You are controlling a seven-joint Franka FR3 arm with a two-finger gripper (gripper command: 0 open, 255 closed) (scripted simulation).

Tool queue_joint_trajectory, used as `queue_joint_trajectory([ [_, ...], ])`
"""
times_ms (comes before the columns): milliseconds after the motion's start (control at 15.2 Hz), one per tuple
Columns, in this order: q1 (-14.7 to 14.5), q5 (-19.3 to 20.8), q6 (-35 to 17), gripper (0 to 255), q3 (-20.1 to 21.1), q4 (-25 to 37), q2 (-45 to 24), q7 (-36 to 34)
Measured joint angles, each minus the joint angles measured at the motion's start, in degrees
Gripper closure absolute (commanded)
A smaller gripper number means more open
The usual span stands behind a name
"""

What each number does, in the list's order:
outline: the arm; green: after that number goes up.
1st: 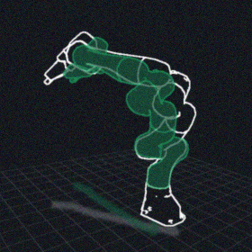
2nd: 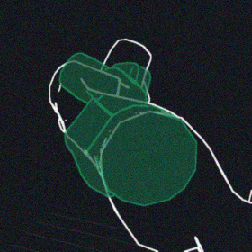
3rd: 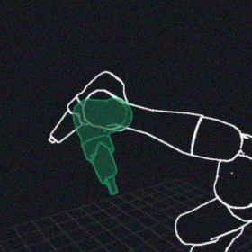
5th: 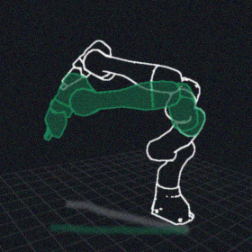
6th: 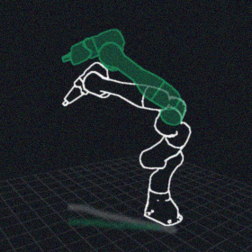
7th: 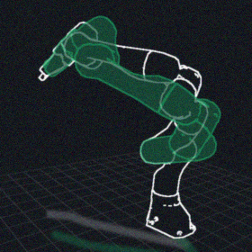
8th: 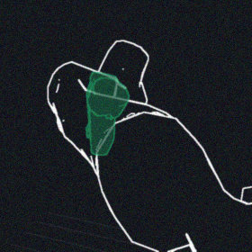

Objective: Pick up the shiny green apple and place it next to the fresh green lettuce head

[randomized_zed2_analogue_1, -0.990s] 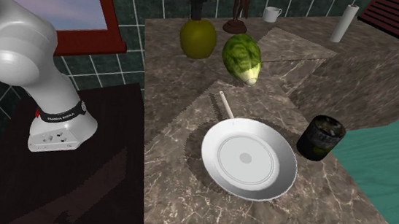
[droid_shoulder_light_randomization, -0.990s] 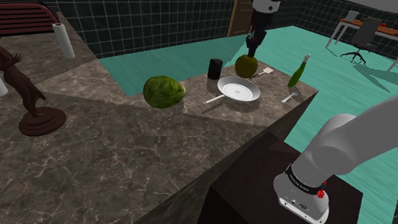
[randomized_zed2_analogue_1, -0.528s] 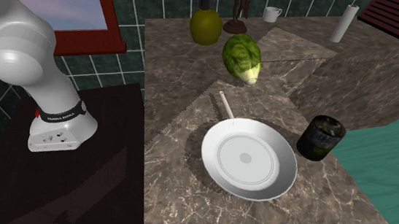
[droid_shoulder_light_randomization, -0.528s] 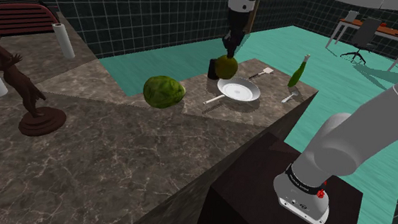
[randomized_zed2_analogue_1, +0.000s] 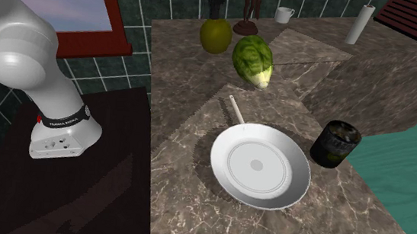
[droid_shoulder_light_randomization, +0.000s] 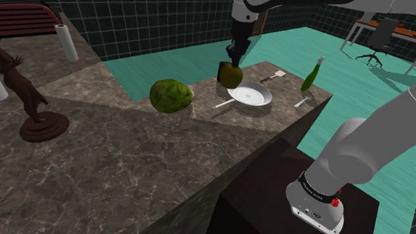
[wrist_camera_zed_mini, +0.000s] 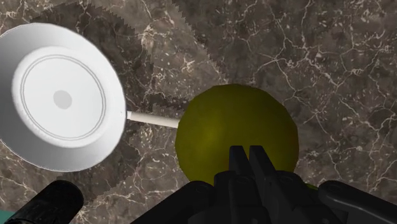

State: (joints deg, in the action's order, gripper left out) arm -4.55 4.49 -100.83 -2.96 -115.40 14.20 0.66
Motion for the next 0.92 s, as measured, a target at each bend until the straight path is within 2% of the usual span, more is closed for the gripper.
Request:
queue_joint_trajectory([
  [924,0.1,0.3,-10.8,255,-0.2,-9.9,-0.9,-0.6],
])
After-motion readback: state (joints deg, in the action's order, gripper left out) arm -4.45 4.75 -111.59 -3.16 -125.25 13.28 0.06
